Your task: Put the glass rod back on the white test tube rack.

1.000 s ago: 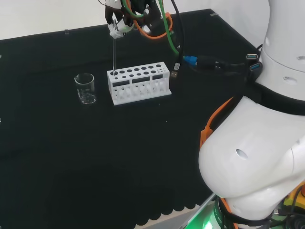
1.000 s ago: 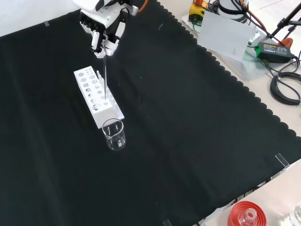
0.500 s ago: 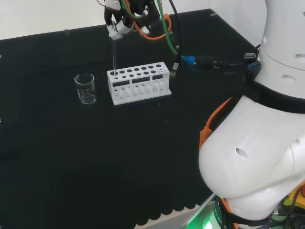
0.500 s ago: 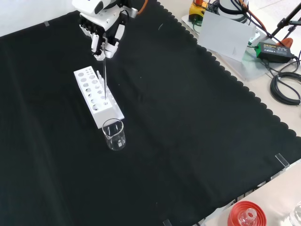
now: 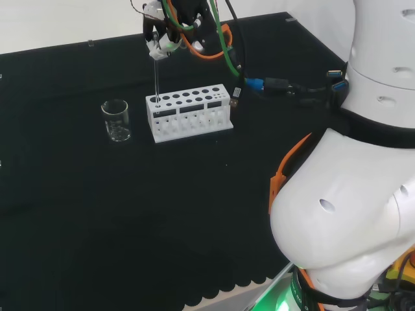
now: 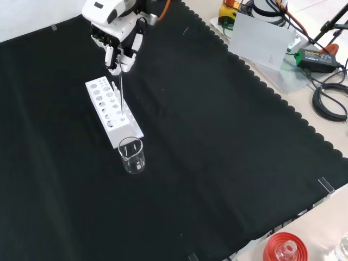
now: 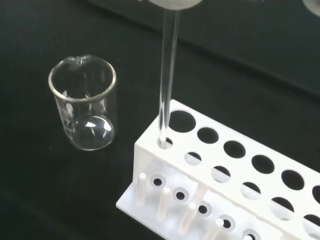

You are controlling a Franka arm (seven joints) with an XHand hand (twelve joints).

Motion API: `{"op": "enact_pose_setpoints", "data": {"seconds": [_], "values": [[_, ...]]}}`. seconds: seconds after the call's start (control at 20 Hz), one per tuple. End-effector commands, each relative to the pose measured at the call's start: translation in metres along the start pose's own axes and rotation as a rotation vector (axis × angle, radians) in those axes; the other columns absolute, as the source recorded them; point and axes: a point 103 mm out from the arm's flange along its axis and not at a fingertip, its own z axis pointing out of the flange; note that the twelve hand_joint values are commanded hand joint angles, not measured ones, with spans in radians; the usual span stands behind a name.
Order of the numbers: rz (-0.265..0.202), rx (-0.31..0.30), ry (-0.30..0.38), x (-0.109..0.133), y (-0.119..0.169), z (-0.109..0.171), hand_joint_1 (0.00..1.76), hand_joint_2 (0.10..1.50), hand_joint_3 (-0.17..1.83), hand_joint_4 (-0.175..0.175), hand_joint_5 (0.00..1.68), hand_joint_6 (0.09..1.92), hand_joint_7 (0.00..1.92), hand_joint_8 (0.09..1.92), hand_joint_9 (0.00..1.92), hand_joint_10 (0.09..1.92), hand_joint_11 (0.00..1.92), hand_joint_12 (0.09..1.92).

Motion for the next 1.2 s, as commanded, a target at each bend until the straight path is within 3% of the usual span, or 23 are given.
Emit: {"op": "enact_pose_setpoints", "data": {"seconds": [0.05, 0.2, 0.3, 0.7, 1.2], "values": [[-0.024, -0.003, 0.019, -0.004, 0.011, 0.009, 1.2, 1.12, -0.17, -0.175, 1.16, 0.75, 1.69, 0.6, 1.92, 0.33, 1.78, 0.58], [-0.038, -0.007, 0.04, -0.008, 0.015, 0.013, 1.2, 1.12, -0.17, -0.175, 1.16, 0.75, 1.69, 0.6, 1.92, 0.33, 1.78, 0.58], [-0.036, 0.002, 0.015, -0.003, 0.018, 0.011, 1.2, 1.12, -0.17, -0.175, 1.16, 0.75, 1.69, 0.6, 1.92, 0.33, 1.78, 0.58], [-0.026, 0.035, 0.016, -0.011, 0.029, 0.032, 1.2, 1.12, -0.17, -0.175, 1.16, 0.75, 1.69, 0.6, 1.92, 0.33, 1.78, 0.58], [-0.022, 0.058, 0.007, -0.015, 0.029, 0.035, 1.2, 1.12, -0.17, -0.175, 1.15, 0.75, 1.69, 0.6, 1.92, 0.33, 1.78, 0.57]]}}
